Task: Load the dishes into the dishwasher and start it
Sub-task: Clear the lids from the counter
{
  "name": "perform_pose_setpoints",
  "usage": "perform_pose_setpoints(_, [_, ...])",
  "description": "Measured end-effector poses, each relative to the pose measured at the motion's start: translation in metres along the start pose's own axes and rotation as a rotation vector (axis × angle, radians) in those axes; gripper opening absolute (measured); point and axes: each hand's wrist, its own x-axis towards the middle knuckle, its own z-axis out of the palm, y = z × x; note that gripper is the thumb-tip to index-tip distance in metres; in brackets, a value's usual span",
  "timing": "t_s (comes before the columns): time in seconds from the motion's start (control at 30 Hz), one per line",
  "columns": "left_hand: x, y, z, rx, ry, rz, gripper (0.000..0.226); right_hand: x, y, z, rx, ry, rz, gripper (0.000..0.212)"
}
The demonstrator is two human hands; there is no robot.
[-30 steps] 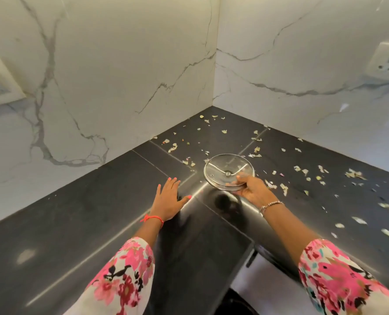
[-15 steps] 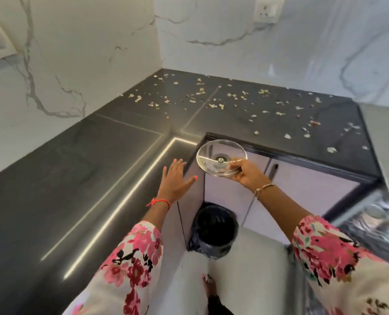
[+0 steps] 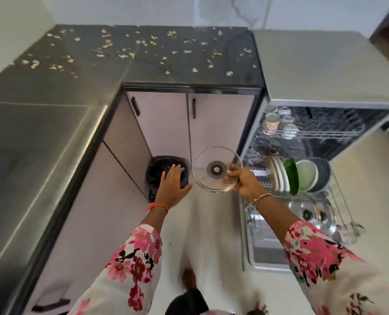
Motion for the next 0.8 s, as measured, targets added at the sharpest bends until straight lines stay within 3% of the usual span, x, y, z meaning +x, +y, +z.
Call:
perform_pose_setpoints(0.4, [-0.072, 0.163, 0.165, 0.009, -0.154, 0.074, 0.063, -0.052, 0.026, -0.259, 0.017, 0.149, 0.072, 0.031])
perform_pose_setpoints(0.8, [-0.056, 0.241, 0.244, -0.014, -0.348, 0.151, 0.059, -0.051, 0.003, -0.369, 0.048, 0.388, 0.024, 0.035])
